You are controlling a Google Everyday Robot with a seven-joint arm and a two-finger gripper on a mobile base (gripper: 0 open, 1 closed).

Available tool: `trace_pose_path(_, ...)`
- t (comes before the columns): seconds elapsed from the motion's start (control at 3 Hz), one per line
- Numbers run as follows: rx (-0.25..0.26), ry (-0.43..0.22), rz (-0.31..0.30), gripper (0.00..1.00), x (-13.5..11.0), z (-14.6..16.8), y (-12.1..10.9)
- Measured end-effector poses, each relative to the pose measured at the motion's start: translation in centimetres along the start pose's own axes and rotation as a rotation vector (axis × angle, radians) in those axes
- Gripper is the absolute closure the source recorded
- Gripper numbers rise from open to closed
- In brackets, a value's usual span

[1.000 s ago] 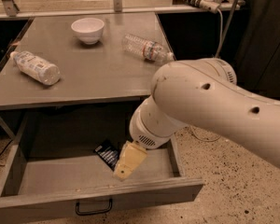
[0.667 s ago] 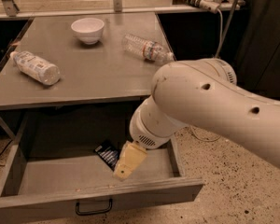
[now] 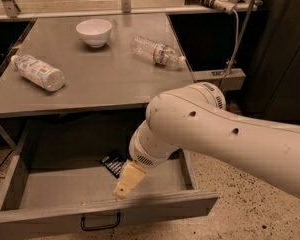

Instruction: Pick rxbar blueberry from top drawer and place on counter

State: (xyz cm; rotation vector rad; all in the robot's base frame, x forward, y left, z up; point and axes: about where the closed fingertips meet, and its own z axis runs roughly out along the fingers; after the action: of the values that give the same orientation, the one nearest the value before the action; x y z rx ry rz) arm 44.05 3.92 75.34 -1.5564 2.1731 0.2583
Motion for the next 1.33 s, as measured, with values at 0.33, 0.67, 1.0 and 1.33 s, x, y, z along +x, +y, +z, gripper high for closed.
trace_pose_path(0.33, 0.024, 0.004, -0.005, 0.00, -0.4, 1.9, -0.3)
trace_pose_path(0.67, 0.050, 0.006, -0.003, 0.00, -1.1, 4.2, -1.0)
trace_pose_path(1.0, 0.065, 0.012, 0.013, 0.00, -1.5, 7.7, -2.7)
trace_pose_path(1.33, 0.065, 0.012, 0.013, 0.00, -1.5, 7.8, -2.7)
